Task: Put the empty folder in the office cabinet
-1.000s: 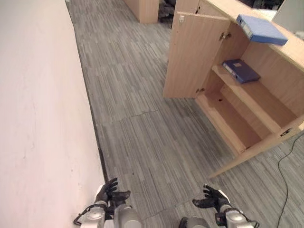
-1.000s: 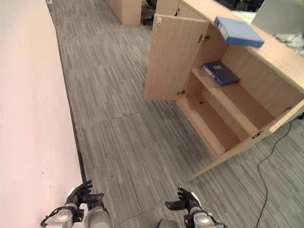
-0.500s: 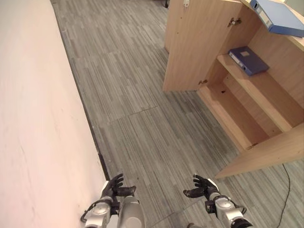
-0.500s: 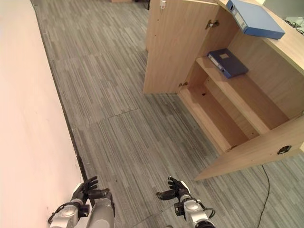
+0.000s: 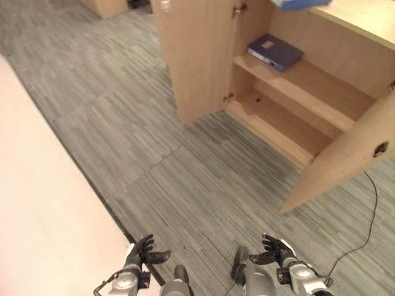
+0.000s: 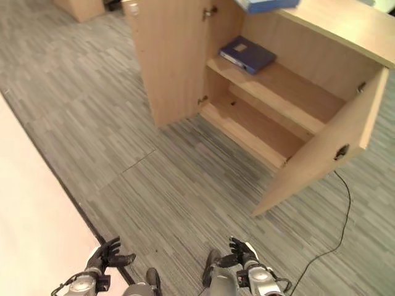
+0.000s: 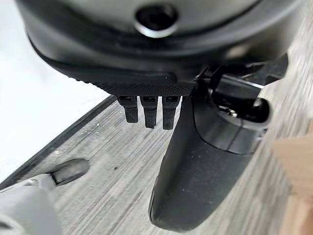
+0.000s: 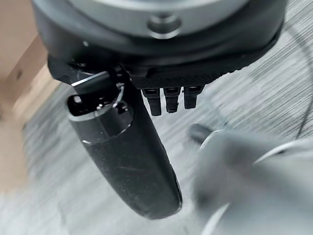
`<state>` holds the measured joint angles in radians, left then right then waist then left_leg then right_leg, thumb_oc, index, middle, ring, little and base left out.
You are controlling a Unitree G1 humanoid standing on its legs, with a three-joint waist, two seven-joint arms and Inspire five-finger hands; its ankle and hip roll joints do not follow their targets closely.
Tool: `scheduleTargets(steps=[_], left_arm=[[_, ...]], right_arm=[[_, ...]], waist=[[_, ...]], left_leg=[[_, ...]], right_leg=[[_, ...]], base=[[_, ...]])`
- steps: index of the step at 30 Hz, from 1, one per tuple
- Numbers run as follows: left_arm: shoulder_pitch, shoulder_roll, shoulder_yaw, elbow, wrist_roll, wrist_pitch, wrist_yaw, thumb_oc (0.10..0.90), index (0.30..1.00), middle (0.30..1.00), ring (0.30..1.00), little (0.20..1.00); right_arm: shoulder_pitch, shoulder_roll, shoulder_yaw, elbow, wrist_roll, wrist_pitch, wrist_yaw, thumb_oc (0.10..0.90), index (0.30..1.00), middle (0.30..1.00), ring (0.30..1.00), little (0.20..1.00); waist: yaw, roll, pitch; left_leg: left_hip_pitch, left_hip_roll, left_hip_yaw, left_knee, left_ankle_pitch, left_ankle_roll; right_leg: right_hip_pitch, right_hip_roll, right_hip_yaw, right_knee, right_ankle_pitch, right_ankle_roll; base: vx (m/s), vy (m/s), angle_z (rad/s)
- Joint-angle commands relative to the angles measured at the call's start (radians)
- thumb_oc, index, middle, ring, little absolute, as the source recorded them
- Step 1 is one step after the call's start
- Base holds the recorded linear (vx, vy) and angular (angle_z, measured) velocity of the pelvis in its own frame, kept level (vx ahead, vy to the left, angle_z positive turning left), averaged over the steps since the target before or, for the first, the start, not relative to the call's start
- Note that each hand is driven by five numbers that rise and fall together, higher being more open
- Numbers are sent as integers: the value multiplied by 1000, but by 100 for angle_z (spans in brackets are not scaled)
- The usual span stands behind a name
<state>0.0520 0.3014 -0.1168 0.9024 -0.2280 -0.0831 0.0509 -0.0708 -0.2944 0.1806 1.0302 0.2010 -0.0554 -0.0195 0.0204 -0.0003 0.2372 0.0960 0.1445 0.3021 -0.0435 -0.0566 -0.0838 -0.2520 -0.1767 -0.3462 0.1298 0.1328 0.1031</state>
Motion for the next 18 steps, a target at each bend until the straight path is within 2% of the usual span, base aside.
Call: scheduleTargets(steps=[1, 2, 3, 4, 6, 8, 10, 12, 13, 14, 15, 16, 17, 18], left_arm=[[-72, 40, 10, -77, 27, -60, -10, 800, 900, 900, 900, 900], [-72, 41, 11, -77, 27, -60, -10, 800, 900, 900, 900, 900], [-71, 39, 16, -68, 32, -61, -11, 800, 900, 900, 900, 900], [-72, 37, 15, -60, 38, -61, -14, 800, 900, 900, 900, 900], [-74, 35, 10, -51, 47, -62, -18, 800, 900, 900, 900, 900], [-81, 21, -14, -31, 64, -61, -28, 800, 900, 900, 900, 900], [-96, 5, -34, -15, 63, -59, -23, 800, 900, 900, 900, 900], [-101, -3, -40, -11, 56, -62, -22, 800, 900, 900, 900, 900], [-115, -11, -48, 2, 51, -63, -19, 800, 900, 900, 900, 900], [-118, -13, -52, 2, 46, -65, -18, 800, 900, 900, 900, 900], [-132, -15, -71, -14, 36, -67, -19, 800, 900, 900, 900, 900], [-133, -14, -70, -14, 36, -67, -19, 800, 900, 900, 900, 900], [-143, -17, -82, -17, 35, -66, -22, 800, 900, 900, 900, 900], [-147, -15, -91, -22, 38, -64, -26, 800, 900, 900, 900, 900]], right_arm=[[-32, -59, -50, -37, 28, -21, -18, 800, 900, 900, 900, 900], [-33, -59, -50, -37, 28, -21, -18, 800, 900, 900, 900, 900], [-20, -62, -72, -18, 29, -13, -17, 800, 900, 900, 900, 900], [-16, -64, -83, -13, 36, -12, -16, 800, 900, 900, 900, 900], [-8, -66, -94, -6, 43, -11, -13, 800, 900, 900, 900, 900], [31, -83, -124, 19, 62, -12, -8, 800, 900, 900, 900, 900], [46, -92, -132, 39, 74, -12, -6, 800, 900, 900, 900, 900], [50, -97, -132, 47, 76, -11, -3, 800, 900, 900, 900, 900], [56, -97, -125, 56, 76, -13, -1, 800, 900, 900, 900, 900], [54, -97, -121, 59, 74, -11, 1, 800, 900, 900, 900, 900], [55, -100, -114, 62, 75, -15, -2, 800, 900, 900, 900, 900], [55, -100, -113, 62, 75, -15, -2, 800, 900, 900, 900, 900], [54, -103, -107, 54, 78, -19, -3, 800, 900, 900, 900, 900], [56, -106, -102, 45, 78, -18, 0, 800, 900, 900, 900, 900]], waist=[[-23, 32, 52], [-26, 29, 51], [-38, 42, 56], [-52, 42, 56], [-66, 45, 56], [-111, 45, 34], [-154, 64, 24], [-169, 77, 17], [-184, 86, 13], [-189, 86, 7], [-190, 97, 7], [-195, 93, 4], [-196, 94, 7], [-203, 83, 2]], left_leg=[[35, -78, -86, 92, -96, 20], [32, -82, -88, 90, -91, 20], [78, -85, -86, 98, -127, 15], [97, -92, -86, 94, -134, 10], [116, -99, -90, 94, -151, 7], [172, -119, -121, 105, -205, -11], [201, -88, -144, 119, -190, -28], [196, -70, -155, 132, -170, -39], [204, -45, -158, 151, -124, -57], [189, -35, -165, 166, -76, -70], [162, 8, -171, 240, 59, -98], [158, 5, -177, 237, 65, -98], [133, 24, -178, 308, 135, -105], [97, 31, -182, 382, 185, -103]], right_leg=[[-102, -123, 29, -106, -10, 134], [-104, -127, 28, -107, -7, 134], [-124, -161, 6, -131, 12, 141], [-136, -180, 3, -136, 20, 145], [-137, -196, 17, -133, 26, 150], [-105, -209, 74, -125, 84, 157], [-121, -201, 107, -74, 99, 150], [-128, -191, 120, -40, 89, 142], [-137, -161, 139, -3, 74, 129], [-139, -152, 146, 14, 62, 118], [-124, -107, 145, 31, 12, 82], [-125, -112, 142, 28, 15, 81], [-105, -84, 143, 29, -13, 57], [-87, -73, 148, 26, -37, 32]], base=[[284, -86, -17], [407, -127, -3], [402, -127, 10], [571, -166, -1], [382, -81, -4], [584, -114, 9], [479, -224, 31], [279, -180, 62], [250, -193, 78], [427, -375, 56], [262, -274, 15], [273, -299, -3], [176, -222, -11], [324, -367, 2]])
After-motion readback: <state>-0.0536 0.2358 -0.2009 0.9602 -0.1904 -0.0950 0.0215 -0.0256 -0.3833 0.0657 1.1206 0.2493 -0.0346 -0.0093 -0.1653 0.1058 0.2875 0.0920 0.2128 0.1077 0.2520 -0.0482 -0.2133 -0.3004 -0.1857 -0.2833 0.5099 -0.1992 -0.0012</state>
